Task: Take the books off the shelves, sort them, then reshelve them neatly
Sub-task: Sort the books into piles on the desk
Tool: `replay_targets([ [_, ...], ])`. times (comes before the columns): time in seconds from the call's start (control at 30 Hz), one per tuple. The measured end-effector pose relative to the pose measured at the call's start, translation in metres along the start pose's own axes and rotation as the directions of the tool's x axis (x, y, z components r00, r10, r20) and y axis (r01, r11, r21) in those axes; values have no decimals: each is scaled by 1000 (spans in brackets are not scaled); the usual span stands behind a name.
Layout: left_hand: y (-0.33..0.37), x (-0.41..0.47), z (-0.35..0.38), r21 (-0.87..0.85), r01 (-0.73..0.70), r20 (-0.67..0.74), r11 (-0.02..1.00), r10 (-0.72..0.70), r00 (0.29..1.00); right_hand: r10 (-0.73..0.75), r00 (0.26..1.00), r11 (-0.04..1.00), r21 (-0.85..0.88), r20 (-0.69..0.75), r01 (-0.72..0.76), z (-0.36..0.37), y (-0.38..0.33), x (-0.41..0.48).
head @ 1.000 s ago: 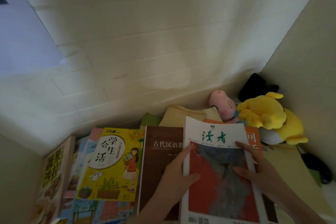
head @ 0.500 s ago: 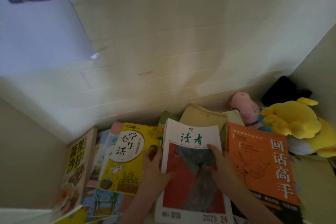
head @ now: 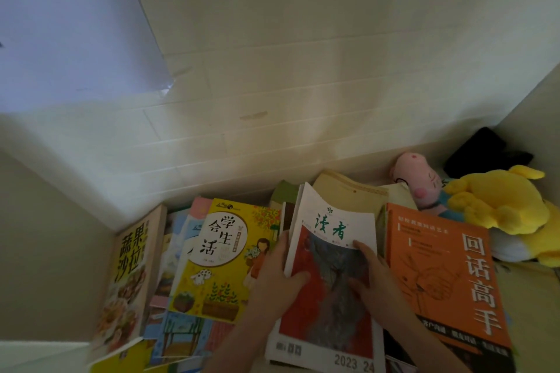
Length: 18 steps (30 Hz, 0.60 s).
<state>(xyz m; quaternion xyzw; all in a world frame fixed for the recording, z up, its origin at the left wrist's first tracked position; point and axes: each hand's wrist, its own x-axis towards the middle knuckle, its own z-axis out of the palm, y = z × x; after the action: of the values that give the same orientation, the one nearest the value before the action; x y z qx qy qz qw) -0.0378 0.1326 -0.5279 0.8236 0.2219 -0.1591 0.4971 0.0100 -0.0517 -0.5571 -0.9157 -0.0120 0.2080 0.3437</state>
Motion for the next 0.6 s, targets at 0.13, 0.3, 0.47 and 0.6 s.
replay_targets([
  [0.13,9,-4,5,109,-5,-17,994,7,1000,9,1000,1000,23,-25,-8,-1,-1,-1],
  [0.3,4,-2,16,54,-73,-22,996,75,997,25,999,998,51,-19,-24,-3,-1,-1],
  [0.47,2,-3,18,55,-71,-5,996,71,997,8,1000,998,64,-13,-7,-5,0,-3],
  [0.6,-1,-4,20,128,-58,-9,990,60,998,6,1000,995,95,4,-6,-9,1,-3],
])
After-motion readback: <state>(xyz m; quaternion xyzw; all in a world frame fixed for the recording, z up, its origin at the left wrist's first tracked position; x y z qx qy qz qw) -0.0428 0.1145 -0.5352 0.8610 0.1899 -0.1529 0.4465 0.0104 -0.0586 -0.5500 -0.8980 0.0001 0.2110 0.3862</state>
